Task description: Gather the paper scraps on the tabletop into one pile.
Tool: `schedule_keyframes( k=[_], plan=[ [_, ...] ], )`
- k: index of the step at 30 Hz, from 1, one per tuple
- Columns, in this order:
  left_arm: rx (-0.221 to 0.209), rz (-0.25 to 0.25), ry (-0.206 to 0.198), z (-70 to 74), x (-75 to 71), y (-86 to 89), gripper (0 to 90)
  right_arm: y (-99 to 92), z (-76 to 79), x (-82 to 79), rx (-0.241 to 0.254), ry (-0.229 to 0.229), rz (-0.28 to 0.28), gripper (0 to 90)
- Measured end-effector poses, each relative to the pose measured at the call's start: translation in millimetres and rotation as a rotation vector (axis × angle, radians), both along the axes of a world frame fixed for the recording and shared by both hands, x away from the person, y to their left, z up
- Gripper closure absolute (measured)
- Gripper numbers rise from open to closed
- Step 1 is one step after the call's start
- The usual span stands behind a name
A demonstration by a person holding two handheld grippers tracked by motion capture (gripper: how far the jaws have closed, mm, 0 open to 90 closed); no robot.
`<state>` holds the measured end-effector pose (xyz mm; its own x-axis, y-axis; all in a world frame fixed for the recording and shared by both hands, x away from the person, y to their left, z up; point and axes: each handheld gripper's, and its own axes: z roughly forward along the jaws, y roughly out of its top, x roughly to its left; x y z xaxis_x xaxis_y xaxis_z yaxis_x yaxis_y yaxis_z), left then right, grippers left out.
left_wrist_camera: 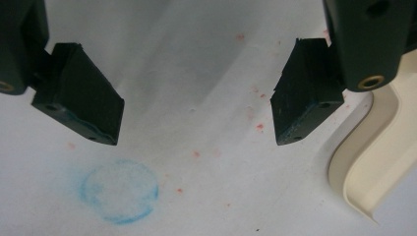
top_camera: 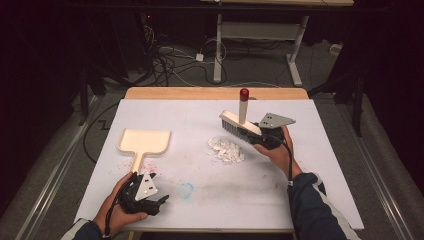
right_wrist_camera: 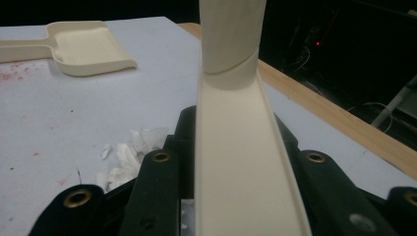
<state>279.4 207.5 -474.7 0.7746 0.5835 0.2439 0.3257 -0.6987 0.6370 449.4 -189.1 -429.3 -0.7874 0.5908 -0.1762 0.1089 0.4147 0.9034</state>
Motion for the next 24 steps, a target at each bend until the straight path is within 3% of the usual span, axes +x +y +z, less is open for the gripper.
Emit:
schedule_keyframes(
  k=[9, 15, 24],
  plan=[
    [0.002, 0.025, -0.006, 0.6, 1.3, 4.9, 19.7, -9.5, 14.2, -13.9, 0.030, -0.010, -0.020, 67.7],
    [-0.017, 0.061, -0.012, 2.3, 4.6, 14.0, 19.7, -21.2, 22.8, -26.4, 0.027, -0.022, -0.055, 67.8],
    [-0.013, 0.110, -0.038, 4.0, 9.5, 24.6, 20.1, -42.7, 28.6, -47.8, 0.029, -0.017, -0.098, 67.7]
  ],
)
